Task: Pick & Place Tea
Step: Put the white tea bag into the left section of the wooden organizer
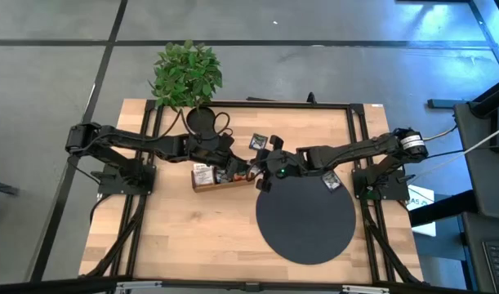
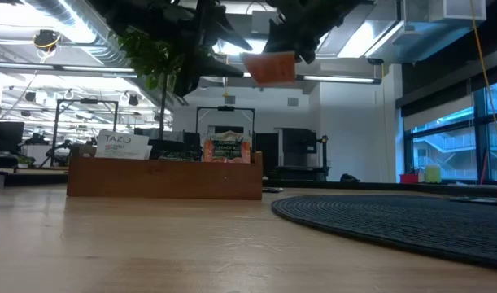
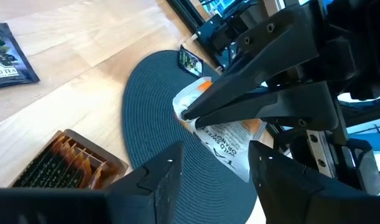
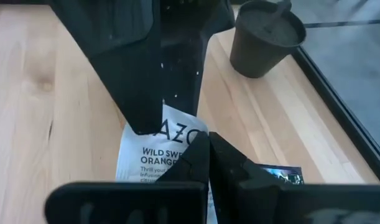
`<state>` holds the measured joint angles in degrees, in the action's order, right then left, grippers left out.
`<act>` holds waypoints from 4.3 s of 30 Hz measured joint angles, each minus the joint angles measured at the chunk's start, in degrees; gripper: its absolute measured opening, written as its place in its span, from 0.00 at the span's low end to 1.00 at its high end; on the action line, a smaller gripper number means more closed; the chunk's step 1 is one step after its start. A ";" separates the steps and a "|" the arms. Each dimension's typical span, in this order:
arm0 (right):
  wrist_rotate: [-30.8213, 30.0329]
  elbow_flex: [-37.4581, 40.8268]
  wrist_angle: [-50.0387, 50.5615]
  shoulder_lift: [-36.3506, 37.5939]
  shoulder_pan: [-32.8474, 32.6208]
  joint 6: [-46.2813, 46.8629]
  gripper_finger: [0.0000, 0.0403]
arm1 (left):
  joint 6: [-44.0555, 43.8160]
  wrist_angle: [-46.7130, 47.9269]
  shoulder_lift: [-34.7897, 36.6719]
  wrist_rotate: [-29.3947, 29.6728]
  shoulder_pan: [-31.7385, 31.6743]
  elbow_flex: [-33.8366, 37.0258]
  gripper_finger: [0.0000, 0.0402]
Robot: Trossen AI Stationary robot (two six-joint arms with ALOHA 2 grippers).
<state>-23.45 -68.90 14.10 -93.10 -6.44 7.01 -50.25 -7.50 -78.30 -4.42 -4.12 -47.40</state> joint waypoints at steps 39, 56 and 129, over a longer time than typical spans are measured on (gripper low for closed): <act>28.14 -0.04 -1.28 4.50 4.35 6.71 0.58 | 39.91 3.76 -0.31 -10.80 0.44 0.00 0.01; 29.60 0.00 -0.27 3.54 4.52 7.90 0.36 | 42.63 2.37 -0.31 -10.74 0.44 0.00 0.01; 8.01 -1.01 16.97 10.38 5.60 -1.17 0.16 | 40.30 54.65 3.75 -1.08 -5.29 0.00 0.01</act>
<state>-15.44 -69.91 31.07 -82.72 -0.84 5.83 -9.95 47.16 -74.55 -5.50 -9.41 -47.40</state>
